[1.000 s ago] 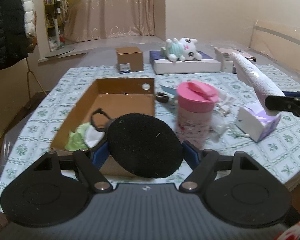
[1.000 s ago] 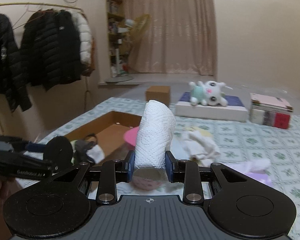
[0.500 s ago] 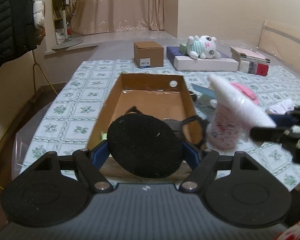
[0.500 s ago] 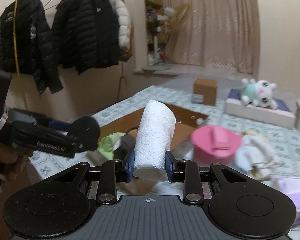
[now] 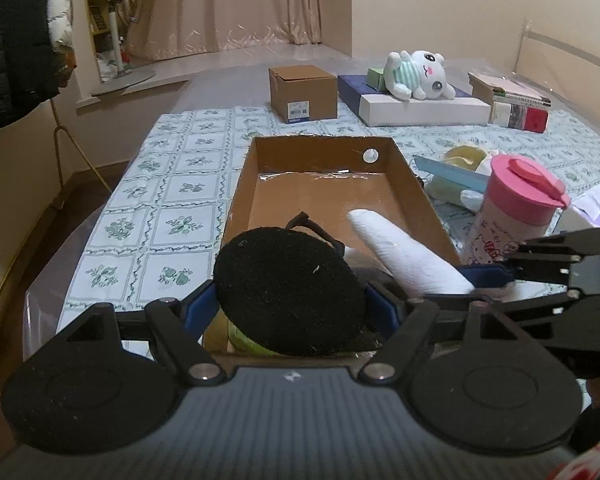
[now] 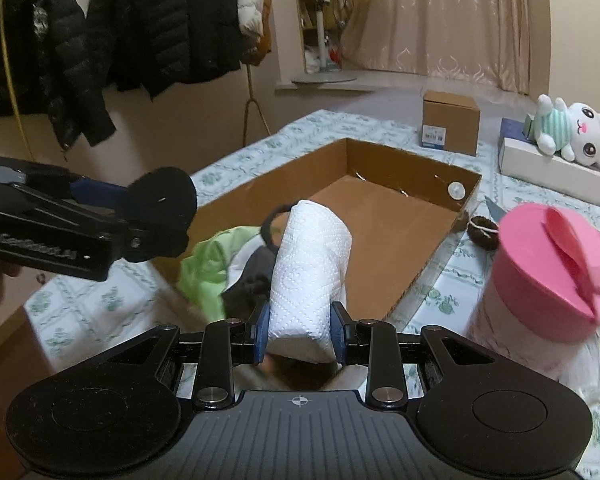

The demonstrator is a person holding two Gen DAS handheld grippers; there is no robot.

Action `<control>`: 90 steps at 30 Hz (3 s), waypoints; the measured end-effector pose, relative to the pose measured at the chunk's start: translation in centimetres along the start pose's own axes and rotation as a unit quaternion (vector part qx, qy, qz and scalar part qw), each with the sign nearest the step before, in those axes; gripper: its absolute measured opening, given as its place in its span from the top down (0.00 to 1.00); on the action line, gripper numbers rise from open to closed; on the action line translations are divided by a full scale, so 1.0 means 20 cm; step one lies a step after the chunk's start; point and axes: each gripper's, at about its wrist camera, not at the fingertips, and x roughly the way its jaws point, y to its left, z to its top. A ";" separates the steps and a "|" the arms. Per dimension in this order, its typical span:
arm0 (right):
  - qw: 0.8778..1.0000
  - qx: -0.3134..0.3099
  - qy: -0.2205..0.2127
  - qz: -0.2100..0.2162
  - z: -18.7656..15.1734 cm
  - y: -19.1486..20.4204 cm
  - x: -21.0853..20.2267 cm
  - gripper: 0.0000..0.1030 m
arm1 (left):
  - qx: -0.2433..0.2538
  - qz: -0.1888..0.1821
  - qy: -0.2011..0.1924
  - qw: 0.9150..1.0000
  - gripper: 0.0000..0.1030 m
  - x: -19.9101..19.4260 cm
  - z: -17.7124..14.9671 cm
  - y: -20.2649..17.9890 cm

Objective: Organize soft objects

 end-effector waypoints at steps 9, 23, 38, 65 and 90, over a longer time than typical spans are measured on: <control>0.999 -0.024 0.033 0.008 0.01 -0.03 0.18 0.69 | 0.024 -0.017 0.030 0.999 0.25 0.19 0.03 0.04; 0.999 -0.020 -0.009 0.024 0.02 -0.04 0.02 0.40 | 0.029 -0.011 0.035 0.999 0.15 0.18 0.03 0.05; 0.999 0.015 -0.033 -0.012 -0.18 -0.08 -0.50 0.40 | -0.027 -0.001 0.000 1.000 0.15 -0.20 -0.08 -0.19; 0.981 0.147 -0.052 -0.116 -0.46 -0.60 -1.11 0.36 | -0.019 -0.049 -0.010 0.999 0.15 -0.34 -0.12 -0.89; 0.977 0.164 -0.047 -0.128 -0.46 -0.70 -1.12 0.35 | -0.001 -0.062 -0.010 0.998 0.15 -0.30 -0.08 -0.90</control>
